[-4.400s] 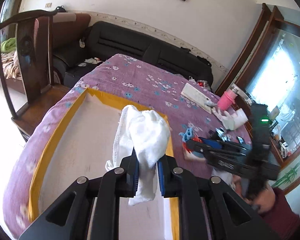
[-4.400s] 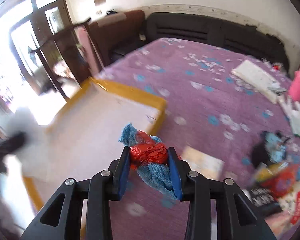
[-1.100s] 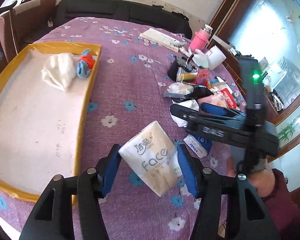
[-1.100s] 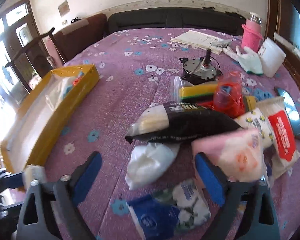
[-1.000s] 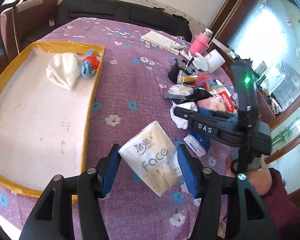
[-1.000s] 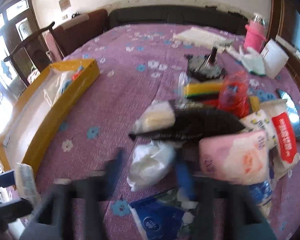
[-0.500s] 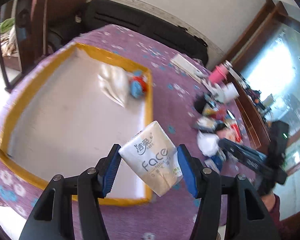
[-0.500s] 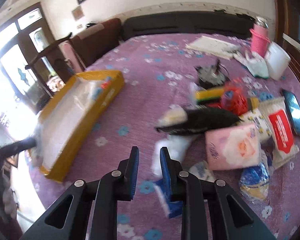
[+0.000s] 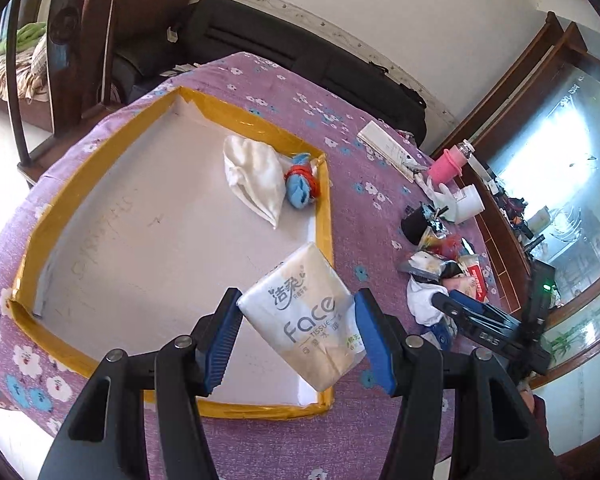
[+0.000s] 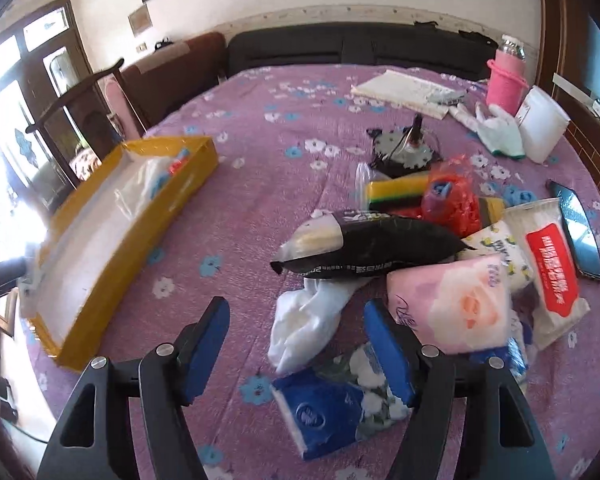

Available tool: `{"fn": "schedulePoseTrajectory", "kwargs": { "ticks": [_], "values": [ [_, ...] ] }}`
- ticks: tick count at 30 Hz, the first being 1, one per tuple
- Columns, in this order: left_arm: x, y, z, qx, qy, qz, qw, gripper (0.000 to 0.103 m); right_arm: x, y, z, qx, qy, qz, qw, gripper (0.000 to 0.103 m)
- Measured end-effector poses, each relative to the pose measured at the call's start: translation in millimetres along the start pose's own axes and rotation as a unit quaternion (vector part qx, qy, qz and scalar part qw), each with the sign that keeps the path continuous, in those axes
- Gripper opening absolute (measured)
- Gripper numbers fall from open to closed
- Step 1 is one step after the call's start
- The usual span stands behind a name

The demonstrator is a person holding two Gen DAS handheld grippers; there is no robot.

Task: Organize soft objects
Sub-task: 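Carry the 'face' tissue pack toward the tray with the left tool while the right tool grasps a white cloth, then release the tissue pack into the tray with the left tool while the right tool drops the white cloth there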

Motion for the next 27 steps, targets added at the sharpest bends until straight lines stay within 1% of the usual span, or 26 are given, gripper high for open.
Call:
{"fn": "schedulePoseTrajectory", "kwargs": {
  "ticks": [1, 2, 3, 4, 6, 8, 11, 15, 18, 20, 23, 27],
  "values": [
    [0, -1, 3, 0.002, -0.002, -0.001, 1.0000, 0.057, 6, 0, 1, 0.001, -0.005, -0.003, 1.000, 0.072],
    [1, -2, 6, 0.004, -0.003, -0.001, 1.0000, 0.057, 12, 0, 3, 0.004, -0.006, -0.005, 1.000, 0.061],
    [0, -2, 8, 0.007, -0.002, 0.000, 1.0000, 0.057, 16, 0, 4, 0.007, -0.004, -0.008, 1.000, 0.038],
    [-1, -3, 11, 0.009, -0.001, 0.001, 1.0000, 0.057, 22, -1, 5, 0.013, 0.000, -0.017, 1.000, 0.027],
    [-4, -3, 12, 0.012, 0.001, 0.004, 0.9999, 0.057, 24, -5, 9, 0.029, 0.011, -0.021, 0.999, 0.019],
    [-7, -3, 11, 0.012, 0.004, 0.007, 0.9999, 0.057, 20, -7, 11, 0.037, 0.021, -0.020, 0.999, 0.017],
    [-10, 1, 5, 0.010, 0.013, 0.012, 0.9998, 0.057, 2, -10, 10, 0.046, 0.047, -0.012, 0.998, 0.016],
    [-13, 16, -8, 0.009, 0.032, 0.018, 0.9993, 0.057, -32, 0, -12, 0.024, 0.080, 0.016, 0.996, 0.016],
    [-11, 35, -21, 0.004, 0.045, 0.020, 0.9988, 0.057, -43, 9, -35, 0.004, 0.102, 0.028, 0.994, 0.016],
    [-7, 49, -29, -0.001, 0.047, 0.019, 0.9987, 0.057, -43, 19, -56, -0.010, 0.121, 0.028, 0.992, 0.016],
    [4, 71, -41, -0.004, 0.056, 0.018, 0.9983, 0.057, -34, 32, -86, -0.033, 0.133, 0.026, 0.990, 0.017],
    [36, 107, -63, -0.020, 0.068, 0.007, 0.9975, 0.057, -16, 49, -129, -0.065, 0.144, 0.023, 0.987, 0.017]
  ]
}}
Point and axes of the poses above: each gripper's, at about its wrist camera, not at the fingertips, and x roughly the way its jaws point, z to its right, y to its top, the point moved 4 cm from there along x, roughly the way its jaws point, and after that the axes turned 1 degree about -y, right-handed, at the moved point
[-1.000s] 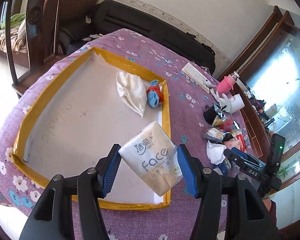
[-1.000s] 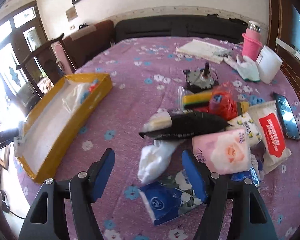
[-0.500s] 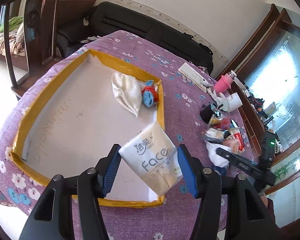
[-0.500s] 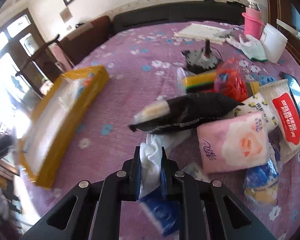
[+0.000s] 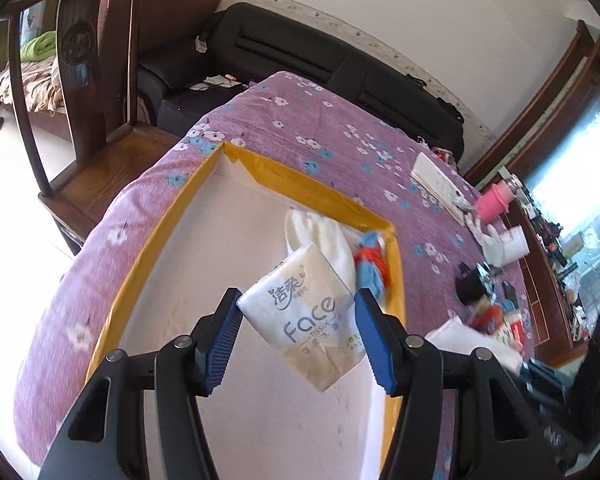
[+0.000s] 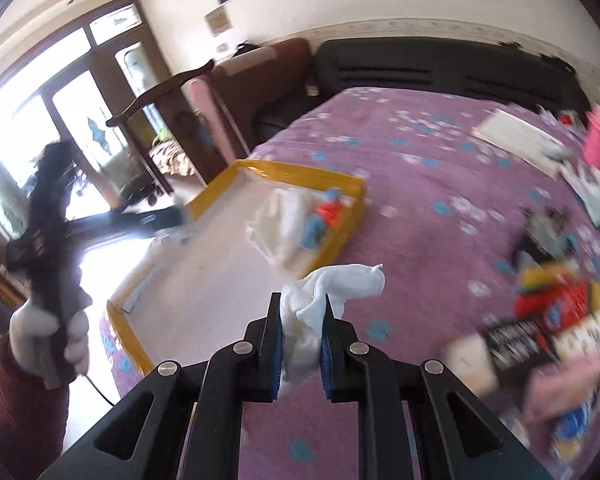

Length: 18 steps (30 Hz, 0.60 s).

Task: Organize soft objects
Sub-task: 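Release the tissue pack into the tray with the left tool while the right tool drops the white cloth there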

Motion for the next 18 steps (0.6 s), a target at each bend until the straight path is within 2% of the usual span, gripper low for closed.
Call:
{"fn": "schedulePoseTrajectory", "kwargs": {
  "ticks": [3, 9, 13, 16, 18],
  "values": [
    [25, 16, -11, -0.014, 0.007, -0.013, 0.9998, 0.057, 17, 12, -15, -0.014, 0.009, -0.002, 1.000, 0.017],
    [64, 36, -24, -0.032, 0.014, -0.021, 0.9992, 0.057, 40, 38, -25, -0.010, 0.059, 0.001, 0.998, 0.017],
    [81, 42, -30, -0.048, 0.021, -0.018, 0.9985, 0.060, 69, 42, -25, -0.010, 0.052, -0.016, 0.998, 0.018],
    [86, 41, -34, -0.060, 0.015, -0.023, 0.9978, 0.064, 87, 41, -19, -0.008, 0.031, -0.025, 0.999, 0.031],
    [82, 38, -33, -0.060, 0.010, -0.026, 0.9978, 0.068, 85, 41, -12, 0.009, 0.045, -0.023, 0.999, 0.049]
  ]
}}
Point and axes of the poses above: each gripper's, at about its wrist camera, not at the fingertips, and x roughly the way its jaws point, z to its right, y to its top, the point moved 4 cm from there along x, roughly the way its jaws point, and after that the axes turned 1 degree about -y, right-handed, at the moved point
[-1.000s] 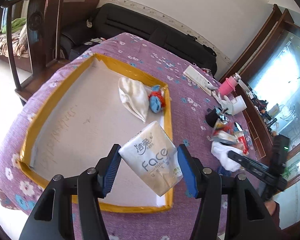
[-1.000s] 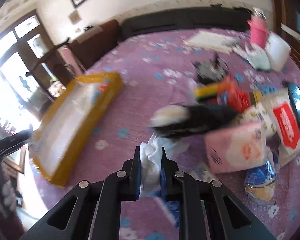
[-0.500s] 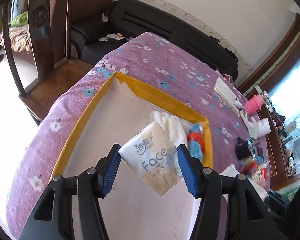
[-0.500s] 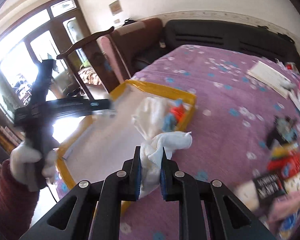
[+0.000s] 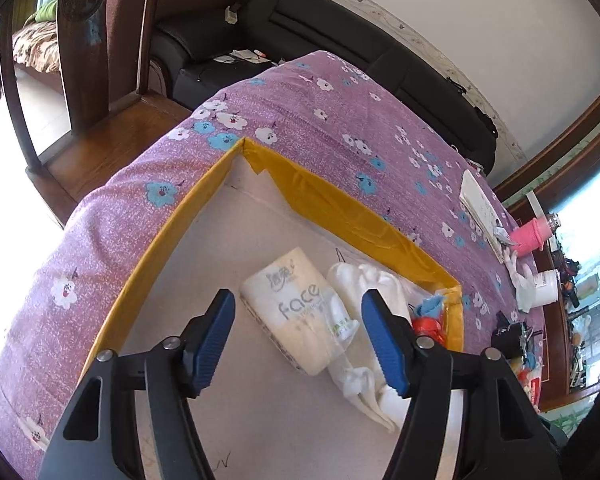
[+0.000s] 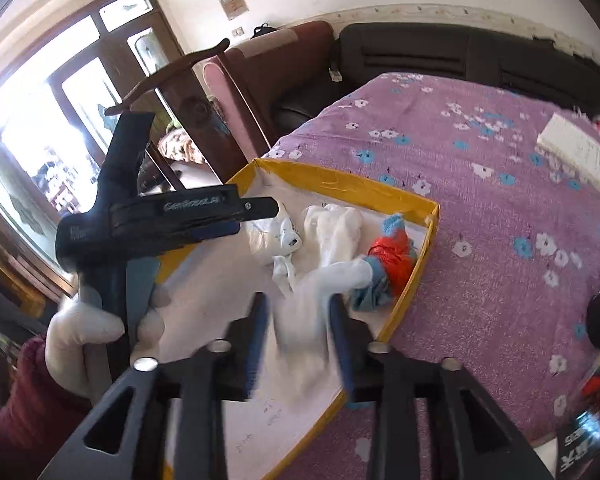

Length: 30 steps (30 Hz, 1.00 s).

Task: Organize soft objects
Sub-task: 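Release the tissue pack into the tray with the left tool while the right tool drops the white cloth there, then grasp the black wet-wipe pack with the left tool while the right tool grasps the blue tissue box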

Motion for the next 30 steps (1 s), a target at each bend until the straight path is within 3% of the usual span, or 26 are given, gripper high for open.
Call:
{"fn": "schedulePoseTrajectory", "kwargs": {
  "ticks": [3, 6, 10, 14, 16, 17, 19, 21, 24, 30],
  "values": [
    [-16, -3, 3, 0.007, -0.001, 0.015, 0.9999, 0.072, -20, 3, 6, 0.011, 0.003, 0.022, 1.000, 0.066],
    [-40, -8, 13, 0.019, -0.005, 0.038, 0.9991, 0.072, -50, 7, 15, 0.010, -0.025, 0.049, 0.998, 0.068],
    [-80, -26, 48, 0.071, -0.016, 0.072, 0.9947, 0.077, -107, 1, 32, 0.002, -0.073, 0.095, 0.993, 0.071],
    [-106, -56, 97, 0.128, -0.049, 0.084, 0.9870, 0.087, -180, -24, 54, -0.007, -0.166, 0.179, 0.970, 0.103],
    [-107, -71, 119, 0.147, -0.065, 0.076, 0.9840, 0.089, -211, -48, 76, 0.012, -0.190, 0.206, 0.960, 0.103],
    [-105, -80, 130, 0.155, -0.074, 0.068, 0.9828, 0.089, -217, -61, 92, 0.032, -0.197, 0.192, 0.961, 0.103],
    [-96, -100, 153, 0.173, -0.091, 0.047, 0.9796, 0.089, -210, -87, 131, 0.086, -0.217, 0.108, 0.966, 0.103],
    [-84, -119, 171, 0.190, -0.097, 0.029, 0.9766, 0.089, -206, -113, 159, 0.130, -0.216, 0.066, 0.966, 0.103],
    [-60, -145, 191, 0.201, -0.099, -0.006, 0.9746, 0.089, -214, -156, 184, 0.174, -0.202, 0.055, 0.962, 0.103],
    [-16, -178, 225, 0.236, -0.078, -0.051, 0.9673, 0.089, -225, -188, 191, 0.179, -0.191, 0.061, 0.963, 0.103]
  ]
}}
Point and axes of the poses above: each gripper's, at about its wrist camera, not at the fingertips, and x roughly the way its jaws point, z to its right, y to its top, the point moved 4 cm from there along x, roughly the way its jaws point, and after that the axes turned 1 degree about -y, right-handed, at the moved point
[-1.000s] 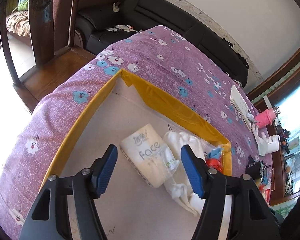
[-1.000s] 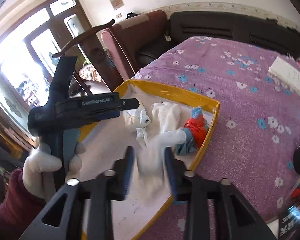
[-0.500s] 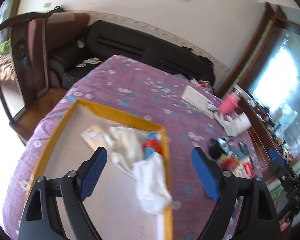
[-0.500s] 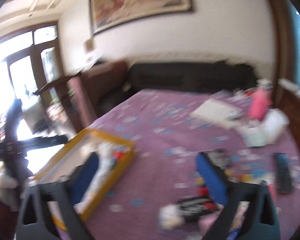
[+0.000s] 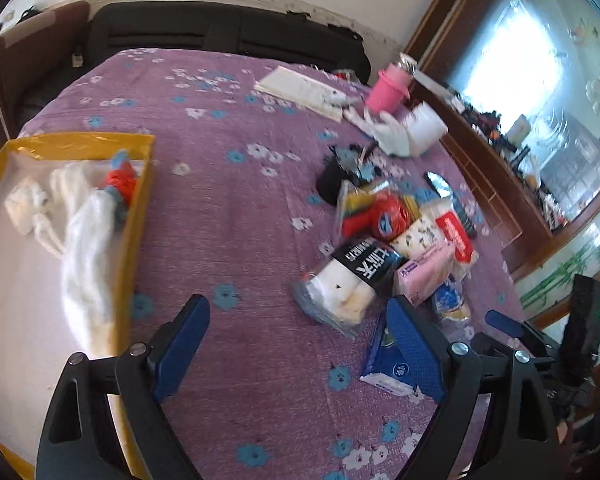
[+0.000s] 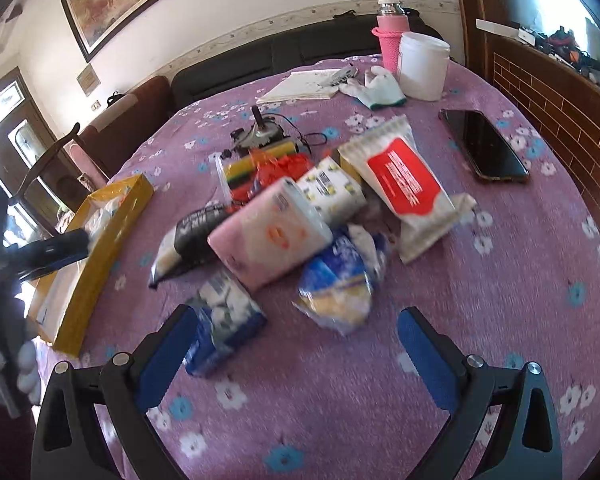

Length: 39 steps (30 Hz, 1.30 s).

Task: Organize soft objects
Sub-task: 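Grasp the black wet-wipe pack with the left tool while the right tool grasps the blue tissue box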

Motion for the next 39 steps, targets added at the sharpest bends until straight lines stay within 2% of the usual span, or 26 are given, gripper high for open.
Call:
{"fn": "schedulePoseTrajectory", "kwargs": {
  "ticks": [4, 8, 11, 16, 18, 19, 22, 25, 28, 32, 35, 37, 38, 39],
  "values": [
    [35, 3, 30, 0.072, 0.012, -0.018, 0.9972, 0.089, 4, -11, 9, 0.019, 0.024, -0.003, 1.000, 0.103],
    [64, 12, 47, 0.150, 0.040, -0.028, 0.9874, 0.089, 6, -18, 11, 0.026, 0.043, -0.009, 0.999, 0.103],
    [89, 15, 53, 0.182, 0.051, -0.046, 0.9809, 0.089, 8, -21, 8, 0.021, 0.049, -0.013, 0.999, 0.103],
    [112, 12, 58, 0.176, 0.067, -0.068, 0.9797, 0.089, 12, -23, 0, 0.017, 0.070, -0.024, 0.997, 0.103],
    [115, 6, 56, 0.174, 0.068, -0.082, 0.9790, 0.067, 19, -22, -7, 0.016, 0.085, -0.034, 0.996, 0.103],
    [114, 4, 55, 0.172, 0.069, -0.085, 0.9789, 0.062, 22, -22, -10, 0.014, 0.091, -0.040, 0.995, 0.103],
    [100, 4, 47, 0.148, 0.067, -0.072, 0.9840, 0.055, 34, -22, -25, 0.007, 0.095, -0.062, 0.994, 0.103],
    [76, 3, 31, 0.100, 0.055, -0.055, 0.9919, 0.053, 44, -21, -43, -0.008, 0.086, -0.074, 0.994, 0.103],
    [48, -4, 15, 0.062, 0.052, -0.035, 0.9961, 0.053, 54, -18, -59, -0.017, 0.075, -0.083, 0.994, 0.103],
    [21, -14, 2, 0.033, 0.039, -0.016, 0.9985, 0.053, 70, -10, -81, -0.028, 0.048, -0.091, 0.994, 0.103],
    [14, -24, -2, 0.025, 0.051, -0.010, 0.9983, 0.053, 82, -5, -89, -0.029, 0.029, -0.100, 0.994, 0.103],
    [19, -32, -2, 0.027, 0.061, -0.020, 0.9976, 0.053, 89, -5, -94, -0.037, 0.007, -0.107, 0.994, 0.100],
    [23, -35, -3, 0.025, 0.066, -0.025, 0.9972, 0.054, 92, -5, -95, -0.045, -0.005, -0.109, 0.993, 0.092],
    [29, -39, -5, 0.023, 0.073, -0.034, 0.9964, 0.054, 89, -8, -97, -0.066, -0.031, -0.102, 0.992, 0.079]
  ]
}}
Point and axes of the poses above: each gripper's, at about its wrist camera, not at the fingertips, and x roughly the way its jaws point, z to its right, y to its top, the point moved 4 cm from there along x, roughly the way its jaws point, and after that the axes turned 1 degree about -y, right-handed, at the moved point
